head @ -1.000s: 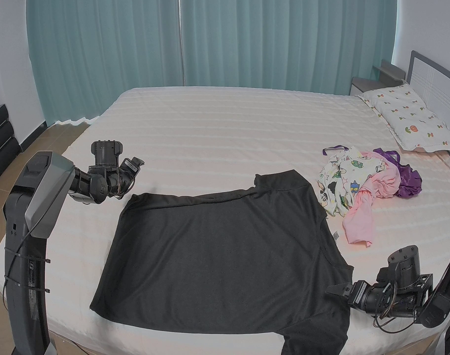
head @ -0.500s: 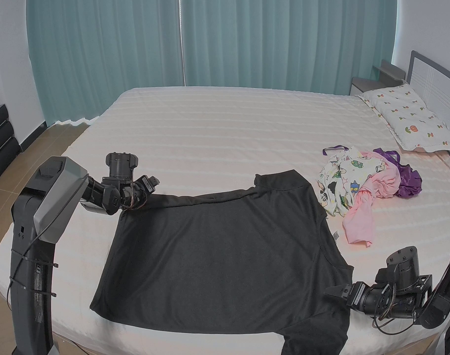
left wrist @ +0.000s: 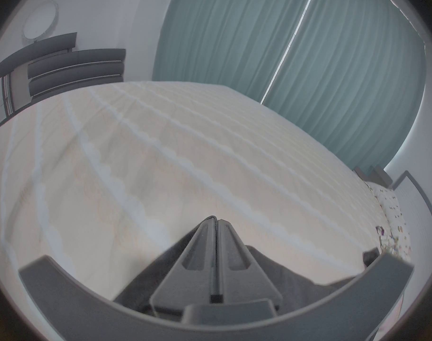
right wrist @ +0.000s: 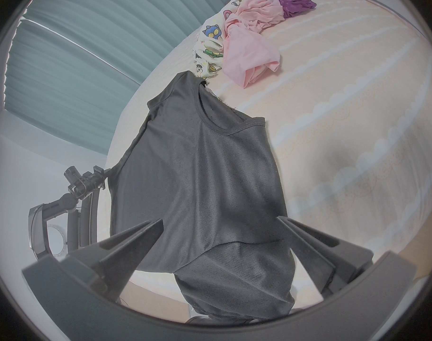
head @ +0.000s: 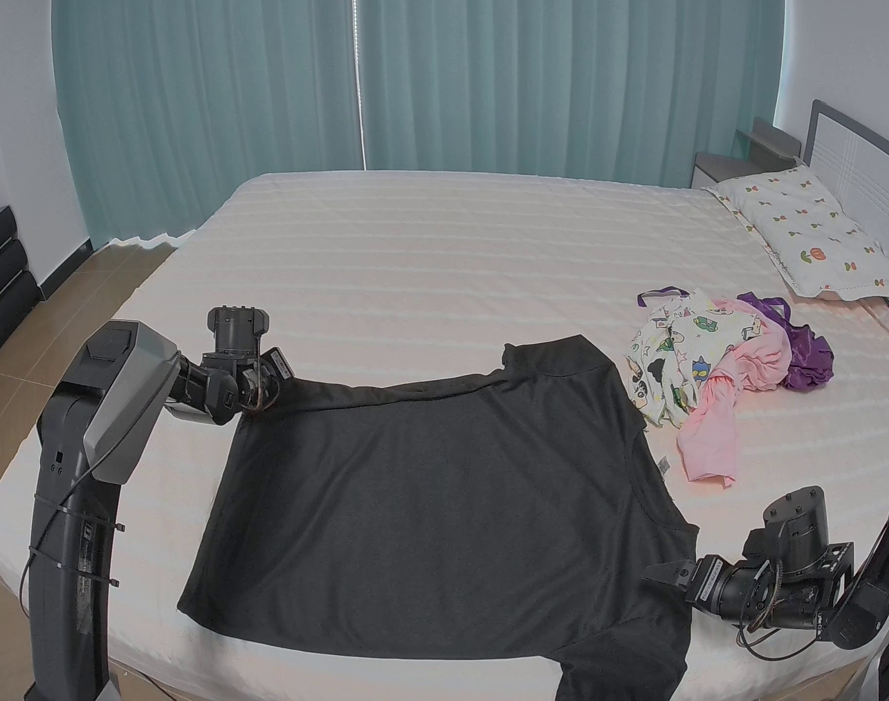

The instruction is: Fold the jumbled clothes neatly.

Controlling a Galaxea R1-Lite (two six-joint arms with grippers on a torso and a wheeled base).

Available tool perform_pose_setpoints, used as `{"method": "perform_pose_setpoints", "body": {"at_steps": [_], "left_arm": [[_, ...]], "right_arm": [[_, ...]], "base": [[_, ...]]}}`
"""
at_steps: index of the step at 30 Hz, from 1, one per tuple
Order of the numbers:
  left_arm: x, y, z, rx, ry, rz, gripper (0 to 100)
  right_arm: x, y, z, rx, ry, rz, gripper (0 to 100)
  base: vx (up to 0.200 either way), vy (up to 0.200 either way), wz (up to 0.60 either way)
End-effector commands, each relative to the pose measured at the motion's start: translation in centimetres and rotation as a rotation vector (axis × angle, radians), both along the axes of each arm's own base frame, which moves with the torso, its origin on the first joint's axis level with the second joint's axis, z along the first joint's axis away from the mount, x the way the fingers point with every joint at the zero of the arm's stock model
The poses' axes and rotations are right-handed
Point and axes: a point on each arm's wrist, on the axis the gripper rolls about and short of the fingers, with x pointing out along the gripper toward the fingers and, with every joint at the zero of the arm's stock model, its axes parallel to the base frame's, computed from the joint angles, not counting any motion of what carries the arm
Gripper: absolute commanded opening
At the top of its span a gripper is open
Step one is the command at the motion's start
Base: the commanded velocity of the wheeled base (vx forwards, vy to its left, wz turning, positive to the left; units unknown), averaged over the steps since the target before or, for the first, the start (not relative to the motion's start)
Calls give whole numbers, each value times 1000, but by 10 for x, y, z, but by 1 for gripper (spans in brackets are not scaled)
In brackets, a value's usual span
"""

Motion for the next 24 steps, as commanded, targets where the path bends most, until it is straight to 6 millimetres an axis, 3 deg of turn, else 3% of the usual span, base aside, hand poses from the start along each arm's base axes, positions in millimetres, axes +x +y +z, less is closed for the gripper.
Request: {"method": "perform_pose_setpoints", "body": {"at_steps": [1,7,16,21,22,24], "left_arm": [[12,13,10,8,-61,57,0],[25,35,7,29,-104,148,0],[29,39,-7,28,-80,155,0],[31,39,4,10,-114,161,0],[31,39,4,8,-114,161,100],[31,38,7,-36,-129,175,100]], "right_arm": [[-4,-2,-2,-7,18,2,100],[-4,-2,-2,-7,18,2,100],[-4,-2,-2,-6,17,2,100],[-4,-2,-2,-7,15,1,100],[-4,-2,-2,-6,16,2,100],[-4,-2,-1,-6,14,1,100]], "base": [[0,0,0],[0,0,0],[0,0,0],[0,0,0],[0,0,0],[0,0,0]]}}
